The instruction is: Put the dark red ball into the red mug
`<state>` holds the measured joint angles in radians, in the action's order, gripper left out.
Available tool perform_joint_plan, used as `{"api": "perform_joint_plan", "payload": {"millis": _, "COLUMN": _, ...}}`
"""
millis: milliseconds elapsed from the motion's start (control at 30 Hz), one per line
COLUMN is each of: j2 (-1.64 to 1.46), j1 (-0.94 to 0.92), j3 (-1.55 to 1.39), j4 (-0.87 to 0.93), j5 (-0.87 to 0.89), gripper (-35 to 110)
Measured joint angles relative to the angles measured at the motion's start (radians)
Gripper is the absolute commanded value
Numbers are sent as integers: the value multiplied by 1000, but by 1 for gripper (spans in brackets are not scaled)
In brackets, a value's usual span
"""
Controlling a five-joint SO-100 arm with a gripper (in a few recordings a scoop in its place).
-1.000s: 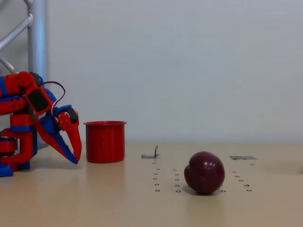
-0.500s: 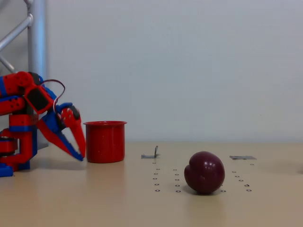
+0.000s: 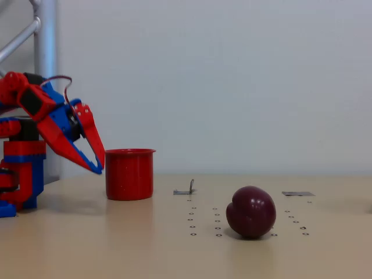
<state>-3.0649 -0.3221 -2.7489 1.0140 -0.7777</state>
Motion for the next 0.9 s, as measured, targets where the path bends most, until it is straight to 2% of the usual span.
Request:
{"api": "perform_joint_plan", "payload": {"millis": 333, "j2": 330, "j1": -222, "j3": 167, "j4": -213, "j5": -345, "gripper": -2}}
{"api": "perform_joint_plan", "payload": {"millis": 467, "j2": 502, "j1": -267, "j3": 298, "j4": -222, "j5": -657, "gripper": -2}}
{"api": "perform_joint_plan", "payload": {"millis": 667, "j2": 778, "j1": -290, "j3": 537, "j4": -190, "j5": -707, "gripper": -2}}
{"api": "perform_joint_plan", "payload": {"millis": 900, "j2": 1112, "j1": -359, "j3": 836, "j4": -186, "j5": -965, "gripper": -2}}
